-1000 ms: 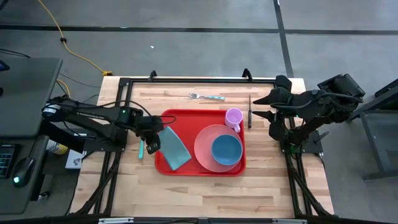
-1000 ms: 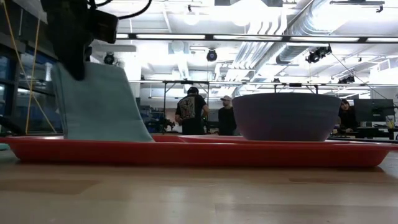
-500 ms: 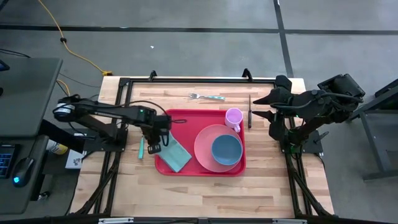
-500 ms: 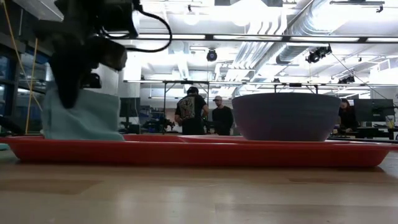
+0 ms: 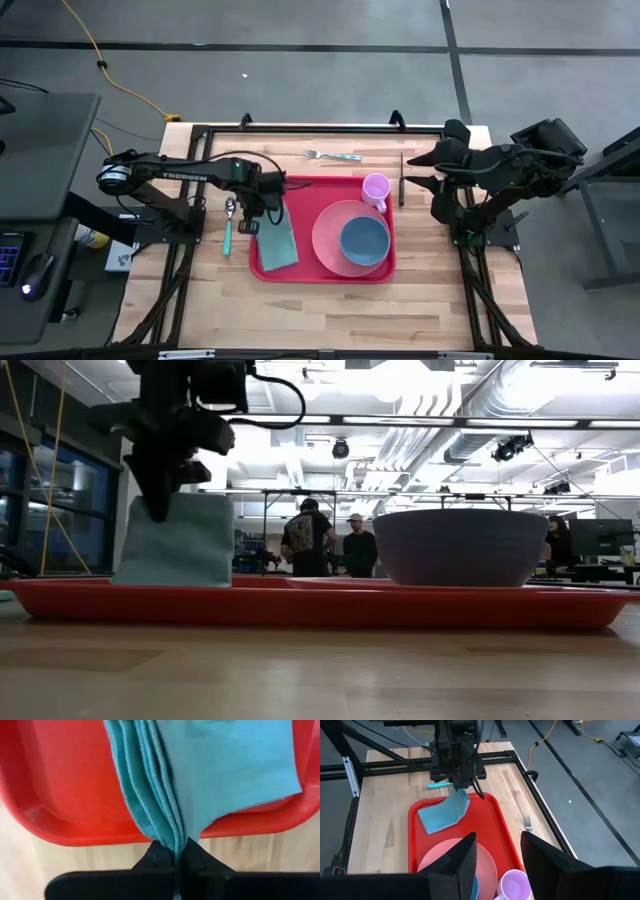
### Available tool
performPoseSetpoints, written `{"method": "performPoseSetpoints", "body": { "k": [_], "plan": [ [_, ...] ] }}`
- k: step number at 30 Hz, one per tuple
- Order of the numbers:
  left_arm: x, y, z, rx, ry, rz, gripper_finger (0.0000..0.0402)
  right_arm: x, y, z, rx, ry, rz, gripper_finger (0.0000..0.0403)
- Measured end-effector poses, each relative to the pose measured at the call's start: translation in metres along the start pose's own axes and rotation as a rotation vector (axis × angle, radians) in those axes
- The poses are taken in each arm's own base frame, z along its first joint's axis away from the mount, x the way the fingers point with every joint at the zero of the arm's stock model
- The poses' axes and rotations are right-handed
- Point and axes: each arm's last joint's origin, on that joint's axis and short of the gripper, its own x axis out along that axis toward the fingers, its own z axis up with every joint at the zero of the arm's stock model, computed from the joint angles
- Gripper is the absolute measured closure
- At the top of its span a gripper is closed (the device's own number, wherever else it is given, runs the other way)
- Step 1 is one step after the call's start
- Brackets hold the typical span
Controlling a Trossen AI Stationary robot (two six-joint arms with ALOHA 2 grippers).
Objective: Set up tray
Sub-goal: Put the blue napkin on the red tray to the left of the pink plate
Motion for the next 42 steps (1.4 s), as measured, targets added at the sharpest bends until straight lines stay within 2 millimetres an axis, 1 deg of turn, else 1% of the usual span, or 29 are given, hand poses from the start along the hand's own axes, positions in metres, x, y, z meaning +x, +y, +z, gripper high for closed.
{"method": "performPoseSetpoints", "body": {
  "k": [6, 10, 15, 19, 22, 24, 27, 29, 38, 42],
  "plan": [
    [-0.006, 0.012, 0.002, 0.084, -0.031, 0.011, 0.0375, 0.000, 0.000, 0.000, 0.004, -0.004, -0.005, 0.0269],
    [-0.006, 0.013, 0.003, 0.142, -0.054, -0.011, 0.0375, 0.000, 0.000, 0.001, 0.007, -0.011, -0.009, 0.0269],
    [-0.002, 0.013, 0.006, 0.204, -0.063, -0.051, 0.0375, 0.000, 0.000, 0.001, 0.008, -0.016, -0.022, 0.0269],
    [0.009, 0.015, 0.012, 0.225, -0.045, -0.063, 0.0375, 0.000, 0.000, 0.002, 0.011, -0.023, -0.027, 0.0269],
    [0.014, 0.017, 0.017, 0.227, -0.054, -0.059, 0.0375, 0.000, 0.000, 0.002, 0.015, -0.030, -0.025, 0.0269],
    [0.016, 0.019, 0.017, 0.225, -0.044, -0.054, 0.0375, 0.000, 0.000, 0.002, 0.023, -0.032, -0.030, 0.0269],
    [0.019, 0.021, 0.022, 0.221, -0.075, -0.046, 0.0375, 0.000, 0.000, 0.002, 0.027, -0.034, -0.034, 0.0269],
    [0.017, 0.024, 0.020, 0.211, -0.072, -0.034, 0.0375, 0.000, -0.001, 0.002, 0.034, -0.036, -0.038, 0.0269],
    [0.016, 0.042, 0.024, 0.140, -0.162, -0.008, 0.0375, 0.000, -0.001, 0.003, 0.039, -0.040, -0.049, 0.0269],
    [0.015, 0.044, 0.025, 0.107, -0.183, -0.009, 0.0375, 0.000, -0.001, 0.003, 0.042, -0.041, -0.051, 0.0269]
  ]
}}
